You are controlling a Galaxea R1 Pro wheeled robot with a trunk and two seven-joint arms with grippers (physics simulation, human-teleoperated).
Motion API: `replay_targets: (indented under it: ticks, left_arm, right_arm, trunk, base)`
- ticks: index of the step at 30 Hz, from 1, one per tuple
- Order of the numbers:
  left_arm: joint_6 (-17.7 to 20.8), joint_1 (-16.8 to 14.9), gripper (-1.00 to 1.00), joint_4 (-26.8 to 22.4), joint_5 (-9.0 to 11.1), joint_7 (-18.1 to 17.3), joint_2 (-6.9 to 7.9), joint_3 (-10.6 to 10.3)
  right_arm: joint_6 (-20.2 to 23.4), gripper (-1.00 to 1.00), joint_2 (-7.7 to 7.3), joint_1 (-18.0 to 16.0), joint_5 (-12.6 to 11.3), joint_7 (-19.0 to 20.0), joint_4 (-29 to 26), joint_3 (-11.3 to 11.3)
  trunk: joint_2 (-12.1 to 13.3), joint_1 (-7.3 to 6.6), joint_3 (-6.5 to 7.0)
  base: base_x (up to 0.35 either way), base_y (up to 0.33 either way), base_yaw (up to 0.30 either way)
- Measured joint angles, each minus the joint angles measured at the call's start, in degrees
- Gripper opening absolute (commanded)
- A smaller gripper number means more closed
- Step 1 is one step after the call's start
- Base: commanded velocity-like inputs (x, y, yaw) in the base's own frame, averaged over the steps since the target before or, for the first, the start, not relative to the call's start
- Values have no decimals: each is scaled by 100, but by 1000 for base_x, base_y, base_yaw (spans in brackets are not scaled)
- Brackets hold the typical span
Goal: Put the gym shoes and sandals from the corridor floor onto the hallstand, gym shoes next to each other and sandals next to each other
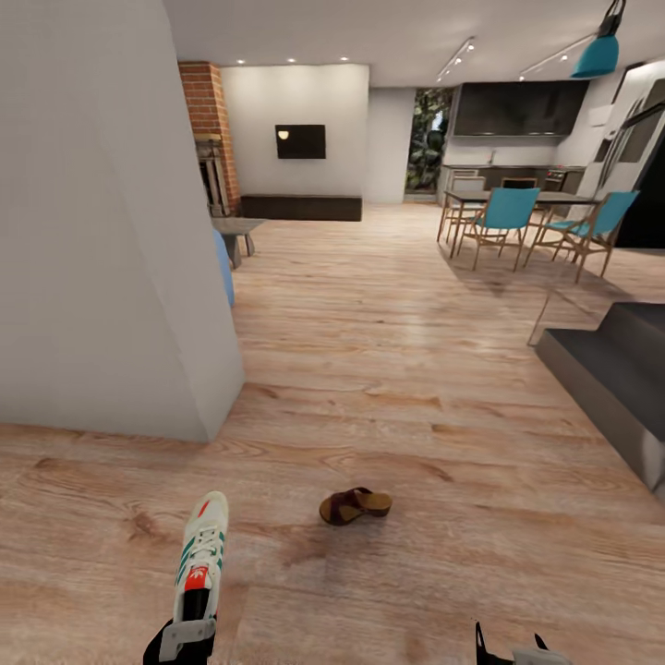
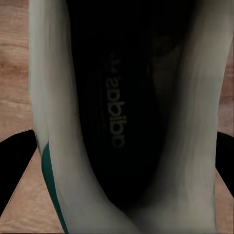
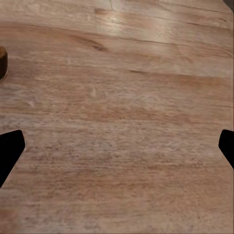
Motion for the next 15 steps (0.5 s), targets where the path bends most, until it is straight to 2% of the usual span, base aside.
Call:
replay_targets:
  ticks: [15]
  left_arm:
    - [0, -3, -100, 0, 4, 1, -1, 0]
  right_arm:
    - [0, 100, 1, 0, 0, -1, 12, 0]
  trunk:
    - [0, 0, 17]
  base:
    - [0, 0, 280]
